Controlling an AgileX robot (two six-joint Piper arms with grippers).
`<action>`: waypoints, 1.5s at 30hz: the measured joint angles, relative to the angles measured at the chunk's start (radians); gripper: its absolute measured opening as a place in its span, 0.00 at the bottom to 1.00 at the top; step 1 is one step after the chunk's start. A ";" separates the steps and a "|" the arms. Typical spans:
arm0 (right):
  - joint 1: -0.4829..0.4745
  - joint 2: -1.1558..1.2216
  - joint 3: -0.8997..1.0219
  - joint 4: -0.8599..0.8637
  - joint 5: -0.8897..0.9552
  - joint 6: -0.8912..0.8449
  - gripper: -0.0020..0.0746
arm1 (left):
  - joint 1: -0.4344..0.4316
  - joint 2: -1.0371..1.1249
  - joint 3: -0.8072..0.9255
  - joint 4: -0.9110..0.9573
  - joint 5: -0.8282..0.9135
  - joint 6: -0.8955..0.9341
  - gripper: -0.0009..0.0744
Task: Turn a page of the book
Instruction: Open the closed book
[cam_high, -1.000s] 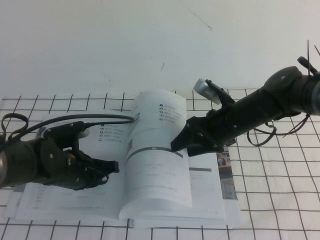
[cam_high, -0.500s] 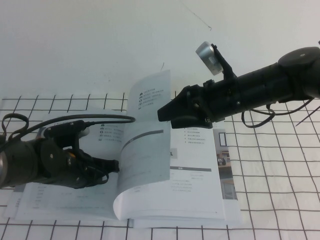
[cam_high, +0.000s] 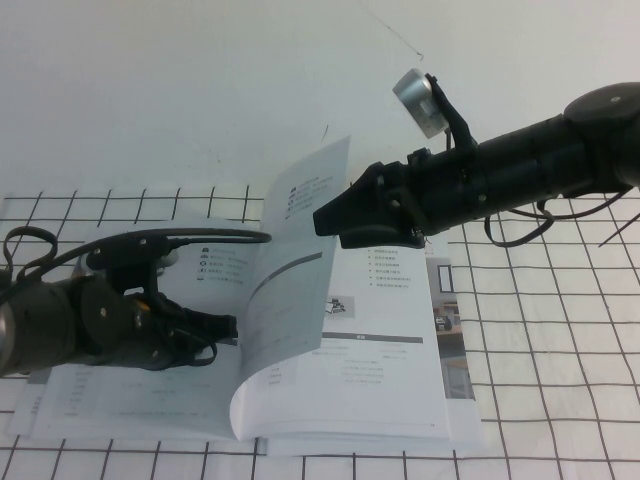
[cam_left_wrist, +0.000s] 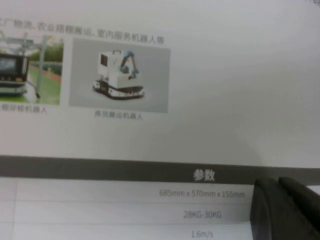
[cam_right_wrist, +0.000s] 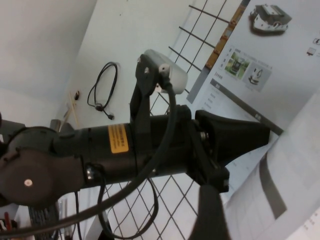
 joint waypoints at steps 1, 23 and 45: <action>0.000 0.000 0.000 0.003 0.000 -0.005 0.65 | 0.000 0.000 0.000 0.000 -0.001 0.002 0.01; 0.000 0.000 0.000 0.054 -0.030 -0.049 0.65 | -0.126 -0.392 0.094 0.045 0.028 0.024 0.01; 0.000 0.000 0.000 0.077 -0.046 -0.066 0.64 | -0.652 -0.671 0.375 0.051 -0.210 0.054 0.01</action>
